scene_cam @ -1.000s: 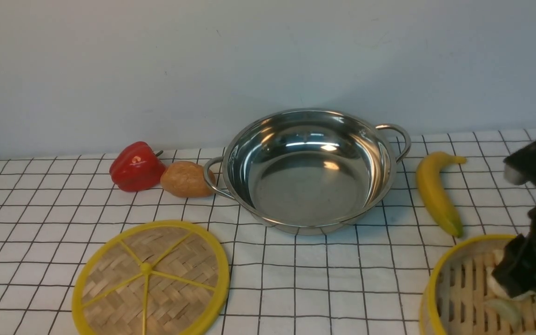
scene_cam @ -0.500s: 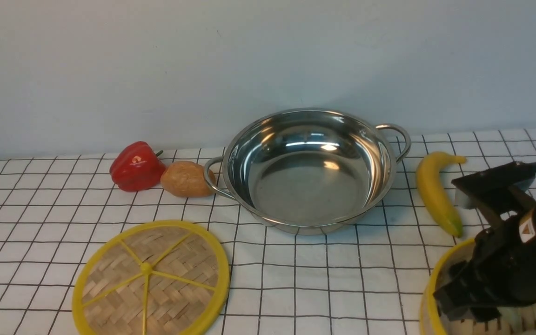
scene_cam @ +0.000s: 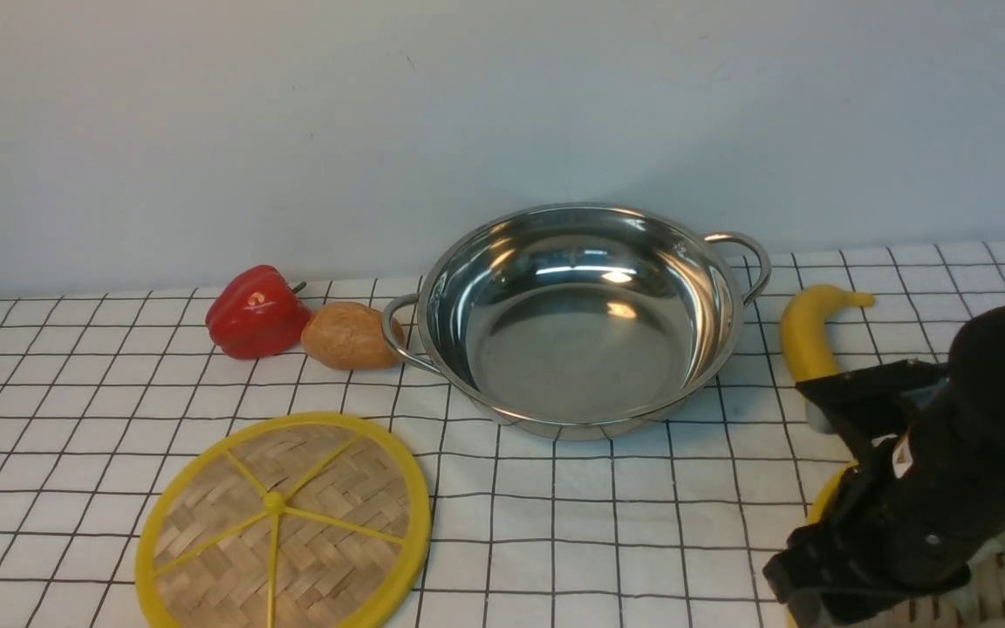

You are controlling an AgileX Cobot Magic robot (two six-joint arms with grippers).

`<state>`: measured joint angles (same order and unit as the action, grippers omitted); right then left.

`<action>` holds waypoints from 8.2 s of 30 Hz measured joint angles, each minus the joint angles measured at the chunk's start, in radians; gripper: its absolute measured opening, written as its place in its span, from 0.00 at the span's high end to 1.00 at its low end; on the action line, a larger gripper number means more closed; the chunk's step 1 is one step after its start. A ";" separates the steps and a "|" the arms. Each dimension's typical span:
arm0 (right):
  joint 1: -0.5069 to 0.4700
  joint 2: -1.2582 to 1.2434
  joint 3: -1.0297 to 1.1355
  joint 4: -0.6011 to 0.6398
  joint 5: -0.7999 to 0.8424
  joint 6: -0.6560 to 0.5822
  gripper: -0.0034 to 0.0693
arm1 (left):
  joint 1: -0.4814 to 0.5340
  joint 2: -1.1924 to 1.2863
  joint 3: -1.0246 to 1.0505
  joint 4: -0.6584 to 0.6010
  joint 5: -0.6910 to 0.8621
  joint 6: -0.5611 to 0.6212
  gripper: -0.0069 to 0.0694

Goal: Place the steamer in the pot on the white tablecloth, and put the lid on the steamer.
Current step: 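Reach for and grasp the rim of the bamboo steamer holding the buns with the right gripper, then place the bamboo steamer basket of food into the steel pot with the right gripper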

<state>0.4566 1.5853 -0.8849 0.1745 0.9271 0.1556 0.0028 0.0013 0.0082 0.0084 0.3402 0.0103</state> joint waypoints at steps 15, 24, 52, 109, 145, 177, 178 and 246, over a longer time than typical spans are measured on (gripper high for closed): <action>0.000 0.091 -0.004 0.055 -0.034 -0.007 0.44 | 0.000 0.000 0.000 0.000 0.000 0.000 0.23; 0.001 0.091 -0.004 0.055 -0.036 -0.007 0.69 | 0.000 0.000 0.000 0.000 0.000 0.000 0.23; 0.002 0.095 -0.316 -0.111 0.289 -0.056 0.87 | 0.000 0.000 0.000 0.000 0.000 0.000 0.23; 0.097 0.426 -1.015 -0.066 0.339 -0.794 0.87 | 0.000 -0.001 0.000 0.000 0.000 0.000 0.23; 0.163 0.569 -1.019 -0.228 0.286 -1.013 0.87 | 0.000 -0.001 0.000 0.000 0.000 0.000 0.23; 0.162 0.633 -1.019 -0.255 0.253 -1.105 0.74 | 0.000 -0.001 0.000 0.000 0.000 0.000 0.23; 0.162 0.633 -1.019 -0.253 0.254 -1.112 0.70 | 0.000 -0.001 0.000 0.000 0.000 0.000 0.23; 0.149 0.618 -1.025 -0.295 0.289 -0.873 0.31 | 0.000 -0.001 0.000 0.000 0.000 0.000 0.23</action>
<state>0.6058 2.2032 -1.9104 -0.1208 1.2166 -0.7172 0.0028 0.0000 0.0082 0.0084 0.3402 0.0103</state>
